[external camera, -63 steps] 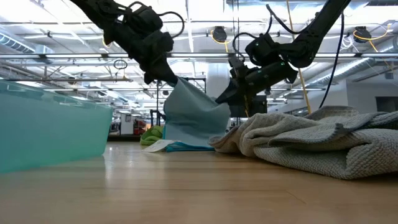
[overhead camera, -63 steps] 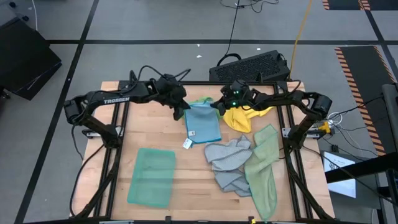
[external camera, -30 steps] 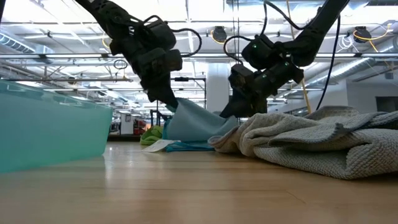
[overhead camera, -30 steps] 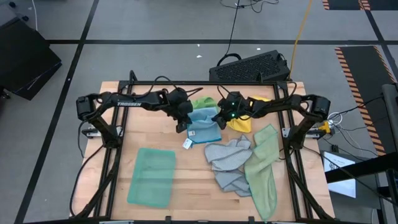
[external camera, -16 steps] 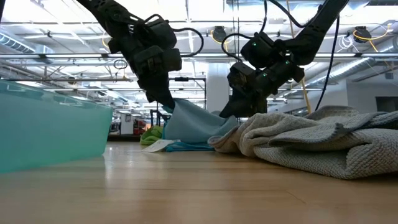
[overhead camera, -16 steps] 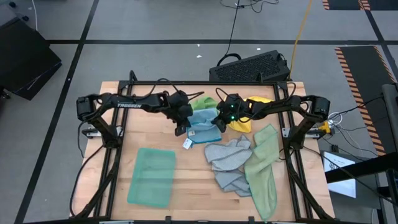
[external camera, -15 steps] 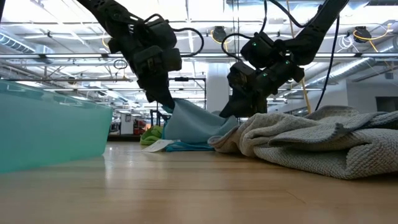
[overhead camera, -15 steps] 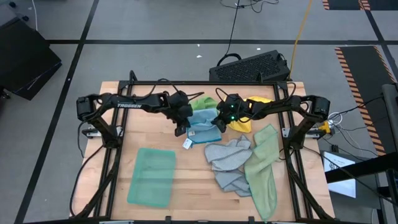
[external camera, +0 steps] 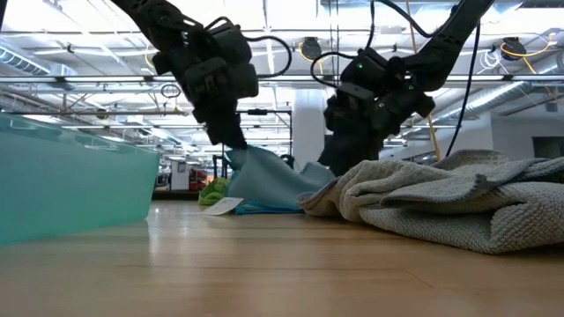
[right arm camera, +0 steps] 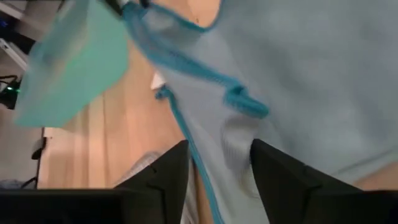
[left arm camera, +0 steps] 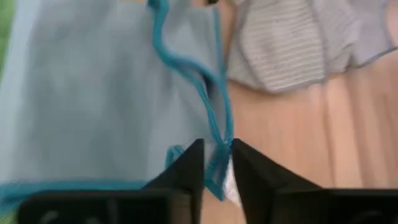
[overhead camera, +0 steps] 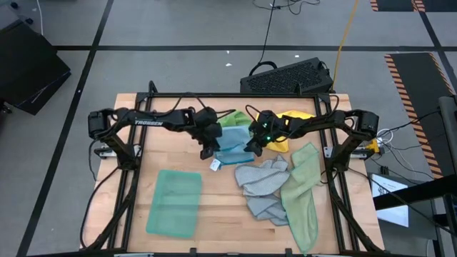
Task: Fold microfiber towels
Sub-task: Fold the blue microfiber cloth
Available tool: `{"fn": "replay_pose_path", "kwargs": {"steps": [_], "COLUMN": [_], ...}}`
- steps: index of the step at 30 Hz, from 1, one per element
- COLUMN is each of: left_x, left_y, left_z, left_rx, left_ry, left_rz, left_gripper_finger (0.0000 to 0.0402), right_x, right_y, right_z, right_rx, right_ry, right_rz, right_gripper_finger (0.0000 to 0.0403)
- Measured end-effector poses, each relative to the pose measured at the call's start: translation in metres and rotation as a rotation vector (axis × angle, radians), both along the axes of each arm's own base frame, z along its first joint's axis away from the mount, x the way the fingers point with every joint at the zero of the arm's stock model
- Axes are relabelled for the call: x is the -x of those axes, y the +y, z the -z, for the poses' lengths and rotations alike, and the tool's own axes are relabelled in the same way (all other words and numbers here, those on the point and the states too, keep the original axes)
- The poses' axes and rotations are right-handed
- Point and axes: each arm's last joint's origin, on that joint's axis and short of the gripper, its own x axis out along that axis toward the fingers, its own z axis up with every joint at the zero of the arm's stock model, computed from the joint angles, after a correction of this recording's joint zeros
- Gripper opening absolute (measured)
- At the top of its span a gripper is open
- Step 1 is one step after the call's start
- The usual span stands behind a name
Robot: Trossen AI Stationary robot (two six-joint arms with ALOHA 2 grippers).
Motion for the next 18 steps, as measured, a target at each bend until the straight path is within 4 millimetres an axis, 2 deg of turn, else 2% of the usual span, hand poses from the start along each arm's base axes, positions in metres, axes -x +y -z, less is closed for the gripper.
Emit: {"fn": "replay_pose_path", "kwargs": {"steps": [5, 9, 12, 18], "left_x": [-0.0065, -0.006, -0.0055, -0.0057], "left_y": [-0.0075, -0.007, -0.0054, -0.0013], "left_z": [-0.0035, -0.0032, -0.0028, 0.0032], "left_rx": [0.064, 0.119, 0.123, 0.062], "left_ry": [-0.039, -0.011, 0.005, 0.045], "left_rz": [-0.029, -0.096, -0.142, -0.22], "left_gripper_finger": [0.0179, 0.0216, 0.0214, 0.0168], "right_x": [0.0032, 0.0048, 0.0047, 0.0003], "right_y": [0.0013, 0.0035, 0.0049, 0.0073], "right_z": [0.0033, 0.0042, 0.0035, 0.0011], "right_rx": [-0.004, -0.071, -0.133, -0.147], "right_ry": [0.041, 0.055, 0.056, 0.044], "right_rz": [-0.018, -0.046, -0.047, 0.012], "right_gripper_finger": [0.0165, 0.0156, 0.0145, 0.0128]}}
